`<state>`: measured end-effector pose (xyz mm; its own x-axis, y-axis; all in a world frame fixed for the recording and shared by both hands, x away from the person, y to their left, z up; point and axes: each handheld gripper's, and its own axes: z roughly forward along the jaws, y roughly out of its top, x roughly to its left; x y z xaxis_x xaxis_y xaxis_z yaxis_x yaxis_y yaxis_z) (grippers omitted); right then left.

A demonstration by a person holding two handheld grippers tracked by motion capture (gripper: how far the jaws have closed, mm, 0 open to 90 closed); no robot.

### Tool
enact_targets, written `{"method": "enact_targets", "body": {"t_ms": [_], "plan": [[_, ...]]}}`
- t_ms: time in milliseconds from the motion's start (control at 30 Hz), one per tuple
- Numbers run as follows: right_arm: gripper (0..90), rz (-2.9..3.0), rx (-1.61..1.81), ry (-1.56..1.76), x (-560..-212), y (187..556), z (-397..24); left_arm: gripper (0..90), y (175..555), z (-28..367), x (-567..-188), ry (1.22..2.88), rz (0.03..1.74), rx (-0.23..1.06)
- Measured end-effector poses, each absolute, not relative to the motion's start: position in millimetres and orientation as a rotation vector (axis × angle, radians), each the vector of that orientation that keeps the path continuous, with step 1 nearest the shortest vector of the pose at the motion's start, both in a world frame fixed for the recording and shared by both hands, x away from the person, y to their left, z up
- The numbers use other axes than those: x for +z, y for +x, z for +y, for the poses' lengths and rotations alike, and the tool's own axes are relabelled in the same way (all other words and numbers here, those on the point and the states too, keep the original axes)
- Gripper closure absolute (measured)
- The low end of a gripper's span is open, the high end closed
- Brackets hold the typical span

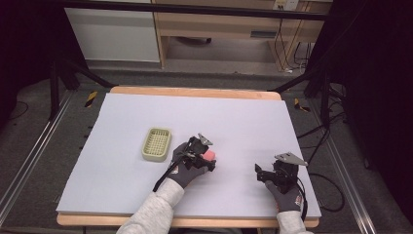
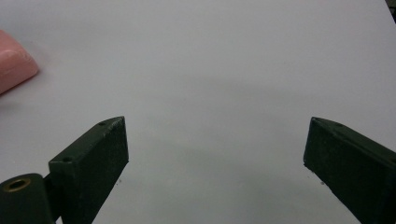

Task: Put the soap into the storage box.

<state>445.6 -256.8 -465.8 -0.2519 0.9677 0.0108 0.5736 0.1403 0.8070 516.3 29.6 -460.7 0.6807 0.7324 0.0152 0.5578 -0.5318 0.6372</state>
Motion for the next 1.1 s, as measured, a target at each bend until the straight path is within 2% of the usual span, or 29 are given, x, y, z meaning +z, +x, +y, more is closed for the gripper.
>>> {"method": "enact_targets", "body": {"t_ms": [333, 667, 1100], "plan": [[7.2, 1.899, 0.968, 1.474, -465.9, 445.7, -256.3, 28.1, 516.7, 30.2, -466.3, 2.29, 1.015, 0.347], [7.2, 1.902, 0.963, 1.475, -466.2, 445.9, -256.1, 36.6, 516.9, 31.5, -467.2, 2.309, 1.009, 0.332], [7.2, 1.903, 0.963, 1.474, -466.3, 446.1, -255.7, 37.0, 516.4, 30.1, -466.5, 2.328, 0.988, 0.347]]}}
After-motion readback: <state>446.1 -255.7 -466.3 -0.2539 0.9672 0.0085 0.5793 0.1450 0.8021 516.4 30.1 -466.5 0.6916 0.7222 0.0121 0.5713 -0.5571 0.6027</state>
